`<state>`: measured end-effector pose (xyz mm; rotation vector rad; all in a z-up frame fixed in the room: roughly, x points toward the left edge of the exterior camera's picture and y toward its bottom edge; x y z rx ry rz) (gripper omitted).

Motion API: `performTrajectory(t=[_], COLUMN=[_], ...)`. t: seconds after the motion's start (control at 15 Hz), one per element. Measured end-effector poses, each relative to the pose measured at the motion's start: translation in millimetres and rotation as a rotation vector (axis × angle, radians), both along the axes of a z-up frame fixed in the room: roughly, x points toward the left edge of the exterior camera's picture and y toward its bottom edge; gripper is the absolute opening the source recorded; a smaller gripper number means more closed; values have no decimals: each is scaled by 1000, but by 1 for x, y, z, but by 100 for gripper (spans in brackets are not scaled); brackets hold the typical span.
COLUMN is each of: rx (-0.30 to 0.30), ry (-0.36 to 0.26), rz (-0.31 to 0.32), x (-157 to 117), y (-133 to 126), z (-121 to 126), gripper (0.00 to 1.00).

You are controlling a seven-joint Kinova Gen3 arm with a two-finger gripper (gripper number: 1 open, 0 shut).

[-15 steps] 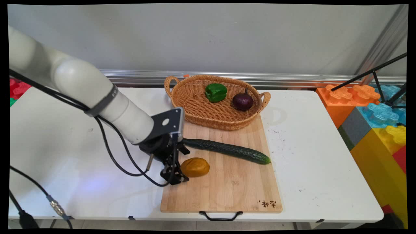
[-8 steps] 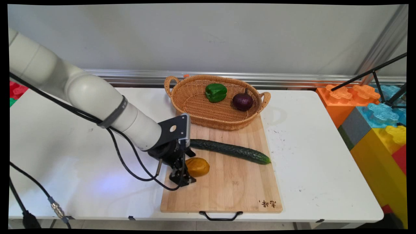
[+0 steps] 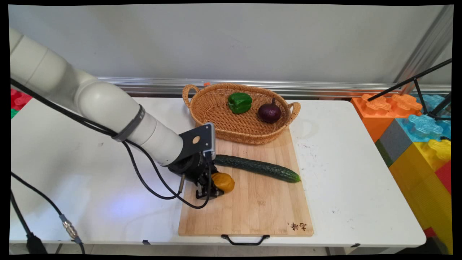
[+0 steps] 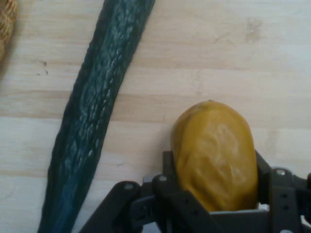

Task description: Place the picked object in the vegetable basket

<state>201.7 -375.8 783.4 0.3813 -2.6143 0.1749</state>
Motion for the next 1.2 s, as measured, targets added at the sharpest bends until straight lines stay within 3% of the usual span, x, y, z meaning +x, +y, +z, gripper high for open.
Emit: performTrajectory(t=[0.27,0.53,0.87,1.07,1.2], rx=[8,-32,-173,-235,-247], ry=[1,4,15,5,-5], rz=[24,42,103,177,230], x=[-9,-24,-44,-41,-37], y=[1,-10,-61,-100,-126], z=[32,67,114,116,104], gripper=[0,0,0,0,0])
